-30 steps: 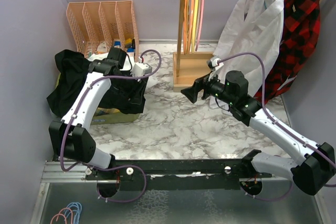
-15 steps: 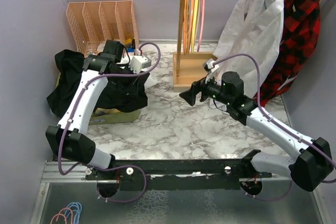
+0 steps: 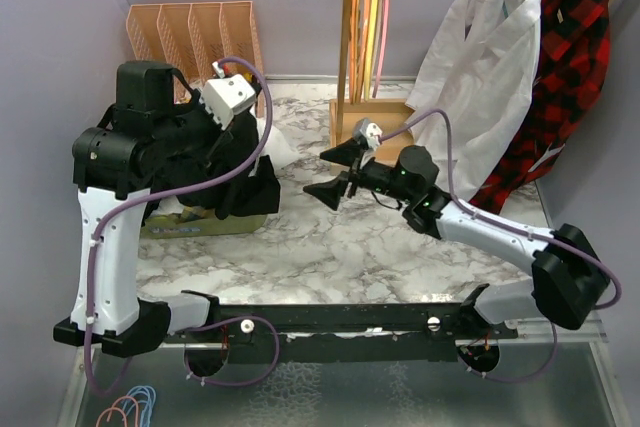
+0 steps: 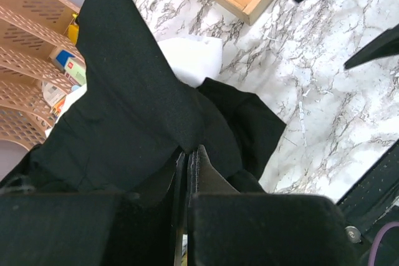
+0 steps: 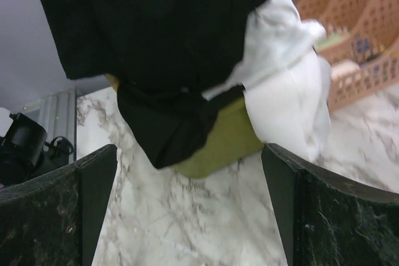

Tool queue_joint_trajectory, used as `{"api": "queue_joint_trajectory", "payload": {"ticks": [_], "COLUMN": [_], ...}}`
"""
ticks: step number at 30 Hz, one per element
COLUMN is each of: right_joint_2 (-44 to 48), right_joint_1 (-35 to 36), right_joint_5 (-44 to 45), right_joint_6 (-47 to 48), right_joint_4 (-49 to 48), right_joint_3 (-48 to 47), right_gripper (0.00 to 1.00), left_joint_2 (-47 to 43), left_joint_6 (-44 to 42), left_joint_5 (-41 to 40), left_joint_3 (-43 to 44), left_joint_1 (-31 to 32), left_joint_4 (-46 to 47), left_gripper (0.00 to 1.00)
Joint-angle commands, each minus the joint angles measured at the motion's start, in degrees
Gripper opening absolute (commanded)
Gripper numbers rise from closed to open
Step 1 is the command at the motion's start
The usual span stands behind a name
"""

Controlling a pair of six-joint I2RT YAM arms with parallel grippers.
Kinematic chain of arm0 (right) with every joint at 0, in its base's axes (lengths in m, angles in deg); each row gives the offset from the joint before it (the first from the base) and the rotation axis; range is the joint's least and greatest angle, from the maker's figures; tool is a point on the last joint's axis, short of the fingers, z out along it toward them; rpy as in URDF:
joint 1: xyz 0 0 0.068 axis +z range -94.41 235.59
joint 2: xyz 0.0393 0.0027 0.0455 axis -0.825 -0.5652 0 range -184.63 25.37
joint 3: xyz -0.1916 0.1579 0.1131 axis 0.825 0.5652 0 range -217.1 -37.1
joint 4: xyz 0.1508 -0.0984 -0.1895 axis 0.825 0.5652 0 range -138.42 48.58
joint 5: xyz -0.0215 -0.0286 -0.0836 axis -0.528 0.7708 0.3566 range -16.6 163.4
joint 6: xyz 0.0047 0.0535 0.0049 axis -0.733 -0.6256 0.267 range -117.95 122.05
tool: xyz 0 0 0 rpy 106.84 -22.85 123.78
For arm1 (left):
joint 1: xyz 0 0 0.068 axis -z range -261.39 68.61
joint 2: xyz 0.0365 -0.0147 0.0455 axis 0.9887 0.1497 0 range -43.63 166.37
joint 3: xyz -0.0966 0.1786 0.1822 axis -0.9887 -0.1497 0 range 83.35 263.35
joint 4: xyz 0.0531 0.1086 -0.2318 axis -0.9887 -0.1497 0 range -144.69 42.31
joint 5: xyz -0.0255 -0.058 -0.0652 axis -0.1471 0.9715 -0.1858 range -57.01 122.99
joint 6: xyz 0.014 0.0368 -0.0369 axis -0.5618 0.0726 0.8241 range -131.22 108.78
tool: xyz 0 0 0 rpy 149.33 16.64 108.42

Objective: Place the shirt on the hanger

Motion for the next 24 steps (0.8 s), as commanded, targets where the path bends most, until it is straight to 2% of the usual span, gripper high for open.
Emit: {"api": "queue_joint_trajectory", "payload": {"ticks": [1, 3, 8, 14, 24], "right_joint_2": [-6.6, -11.9, -22.2, -32.8, -38.9], "right_joint_1": [5.0, 5.5, 8.1, 11.0, 15.2], "right_joint_5": [3.6, 1.9, -2.6, -5.7, -11.6], "right_joint_6": [7.2, 6.3, 3.6, -0.8, -5.2], "right_joint_4": [-15.3, -18.5, -19.1, -20.1, -24.3], "right_joint_3": [-5.5, -9.2, -20.1, -32.1, -39.9], "right_gripper": [0.99, 1.0, 0.99, 0.99, 0.99], "left_joint_2": [-0.7, -1.3, -1.7, -0.8, -1.5], "left_joint_6": [-1.6, -1.5, -1.2, 0.0, -0.4], "left_joint_5": [-0.6, -0.9, -0.7, 4.0, 3.3], "left_joint_3": [1.0, 1.7, 5.0, 7.0, 3.9], "left_joint_1": [-0.1, -0.1, -0.1, -0.1, -0.1], "left_joint_4": [-1.8, -1.6, -1.5, -2.6, -1.6], "left_gripper": [0.0, 0.0, 0.0, 0.0, 0.0]}}
